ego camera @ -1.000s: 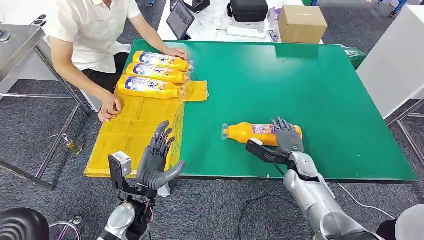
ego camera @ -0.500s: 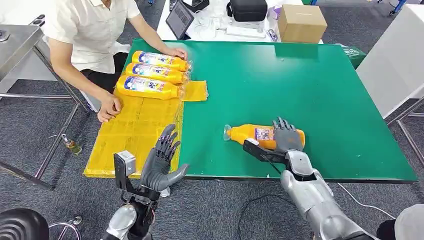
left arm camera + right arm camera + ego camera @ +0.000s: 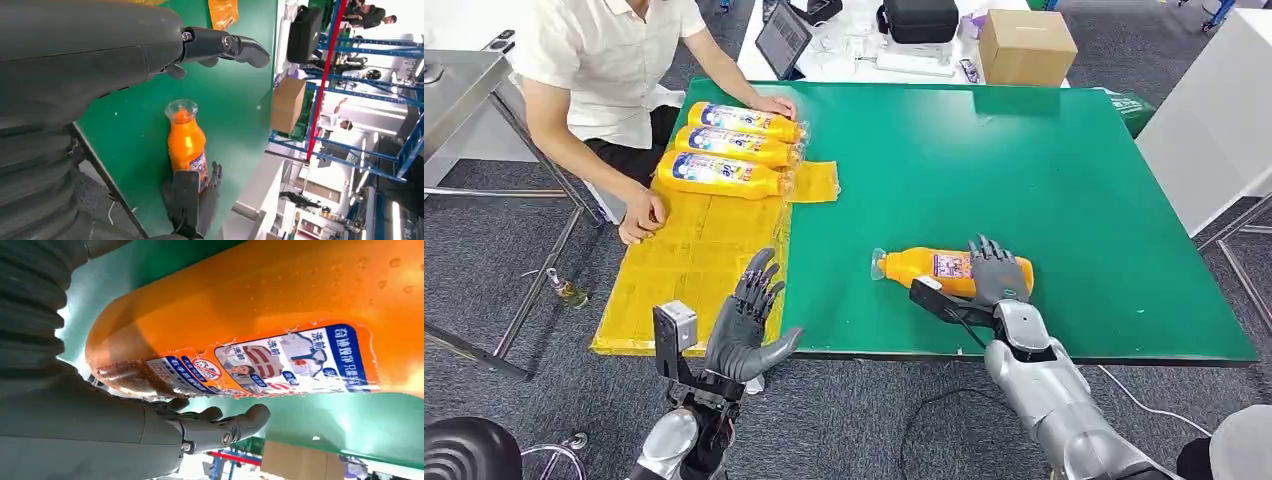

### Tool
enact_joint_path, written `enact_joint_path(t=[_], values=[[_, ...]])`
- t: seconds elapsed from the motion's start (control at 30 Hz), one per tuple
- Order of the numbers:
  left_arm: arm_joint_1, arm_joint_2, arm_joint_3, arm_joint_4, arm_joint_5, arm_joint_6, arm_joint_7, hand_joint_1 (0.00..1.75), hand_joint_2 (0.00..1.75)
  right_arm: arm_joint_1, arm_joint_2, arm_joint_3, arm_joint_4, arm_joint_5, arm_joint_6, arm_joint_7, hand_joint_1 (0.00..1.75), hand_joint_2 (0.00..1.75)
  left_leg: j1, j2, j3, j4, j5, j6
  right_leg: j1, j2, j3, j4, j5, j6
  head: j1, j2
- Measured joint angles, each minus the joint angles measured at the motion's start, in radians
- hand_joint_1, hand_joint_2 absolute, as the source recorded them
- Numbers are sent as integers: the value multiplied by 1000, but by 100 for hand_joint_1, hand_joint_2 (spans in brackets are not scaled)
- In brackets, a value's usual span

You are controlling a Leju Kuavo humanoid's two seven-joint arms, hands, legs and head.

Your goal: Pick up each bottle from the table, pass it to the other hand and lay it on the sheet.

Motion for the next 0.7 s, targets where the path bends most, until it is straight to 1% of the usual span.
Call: enact_joint_path(t=[0.03, 0.07, 0.1, 0.13, 0.27, 0.4, 0.6, 0.7], values=[[0, 0, 0, 0, 0, 0, 0, 0, 175, 0, -1, 0, 1, -1, 0, 0, 134, 175, 0, 0, 0, 0, 0, 0, 0, 0, 0, 0, 0, 0, 0, 0], [0, 0, 0, 0, 0, 0, 0, 0, 175, -1, -1, 0, 3, -3, 3, 1, 159, 175, 0, 0, 0, 0, 0, 0, 0, 0, 0, 0, 0, 0, 0, 0], [0, 0, 0, 0, 0, 1, 0, 0, 175, -1, -2, 0, 6, -11, 11, 2, 175, 175, 0, 0, 0, 0, 0, 0, 0, 0, 0, 0, 0, 0, 0, 0], [-1, 0, 0, 0, 0, 1, 0, 0, 175, -4, -3, -2, 16, -22, 21, 2, 173, 175, 0, 0, 0, 0, 0, 0, 0, 0, 0, 0, 0, 0, 0, 0], [-9, 0, 0, 4, 0, 1, 2, 0, 175, -30, -12, -21, 91, -43, 28, -10, 175, 175, 0, -1, 1, 0, 0, 0, 0, 0, 1, 0, 0, 0, 0, 0], [-16, -1, -1, 10, 3, 1, 8, 0, 175, -60, -18, -39, 158, -44, 25, -5, 175, 175, 0, -1, 5, 0, 0, 0, 0, 0, 5, -1, 0, 0, 0, 0], [-18, -2, -2, 19, 7, 2, 11, 0, 175, -74, -22, -60, 208, -49, 24, -3, 175, 175, 0, -1, 9, 0, -1, 0, 0, 0, 8, -1, 0, 0, 0, 0], [-18, -2, -2, 21, 9, 4, 12, 0, 175, -76, -21, -69, 213, -68, 28, -27, 175, 175, 0, -1, 10, 0, -1, 0, 0, 0, 10, -1, -1, 0, 0, 0]])
